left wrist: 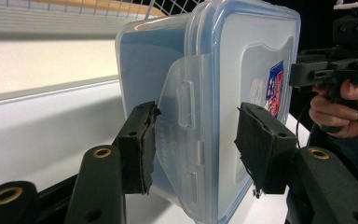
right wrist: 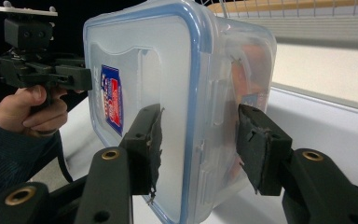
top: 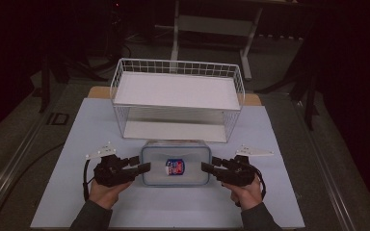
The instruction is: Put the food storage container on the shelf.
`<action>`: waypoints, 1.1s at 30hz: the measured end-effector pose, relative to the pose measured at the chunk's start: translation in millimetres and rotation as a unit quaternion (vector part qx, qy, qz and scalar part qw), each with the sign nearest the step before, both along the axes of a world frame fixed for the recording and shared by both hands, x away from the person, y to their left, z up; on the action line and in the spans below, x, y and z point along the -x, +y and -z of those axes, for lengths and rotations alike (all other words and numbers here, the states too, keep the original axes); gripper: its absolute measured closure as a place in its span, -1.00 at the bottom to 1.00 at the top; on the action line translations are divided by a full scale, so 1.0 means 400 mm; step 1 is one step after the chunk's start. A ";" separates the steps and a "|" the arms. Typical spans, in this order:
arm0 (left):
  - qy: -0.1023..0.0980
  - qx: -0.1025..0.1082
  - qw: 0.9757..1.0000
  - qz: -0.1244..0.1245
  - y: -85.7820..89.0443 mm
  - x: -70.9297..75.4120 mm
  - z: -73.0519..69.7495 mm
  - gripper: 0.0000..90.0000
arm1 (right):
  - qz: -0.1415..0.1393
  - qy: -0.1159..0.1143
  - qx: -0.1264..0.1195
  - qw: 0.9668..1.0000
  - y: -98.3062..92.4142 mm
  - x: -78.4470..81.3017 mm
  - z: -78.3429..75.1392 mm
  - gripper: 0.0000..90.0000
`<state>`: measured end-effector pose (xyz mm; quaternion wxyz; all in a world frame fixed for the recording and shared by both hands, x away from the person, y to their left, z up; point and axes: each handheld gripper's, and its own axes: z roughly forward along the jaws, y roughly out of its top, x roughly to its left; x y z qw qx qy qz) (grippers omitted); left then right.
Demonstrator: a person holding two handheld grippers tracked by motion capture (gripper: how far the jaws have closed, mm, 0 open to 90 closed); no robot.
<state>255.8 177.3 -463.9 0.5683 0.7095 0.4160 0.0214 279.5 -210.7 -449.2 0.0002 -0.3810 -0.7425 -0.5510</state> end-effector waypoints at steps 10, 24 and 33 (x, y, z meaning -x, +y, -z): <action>-0.013 0.001 1.000 -0.003 0.004 -0.003 -0.025 0.08 | -0.004 -0.016 0.000 1.000 0.004 -0.007 -0.027 0.15; -0.045 0.007 0.999 -0.009 0.006 -0.015 -0.090 0.08 | -0.006 -0.047 0.001 0.999 0.006 -0.021 -0.090 0.15; -0.066 0.017 0.998 -0.014 0.012 -0.029 -0.140 0.08 | -0.005 -0.074 -0.003 0.997 0.012 -0.030 -0.145 0.15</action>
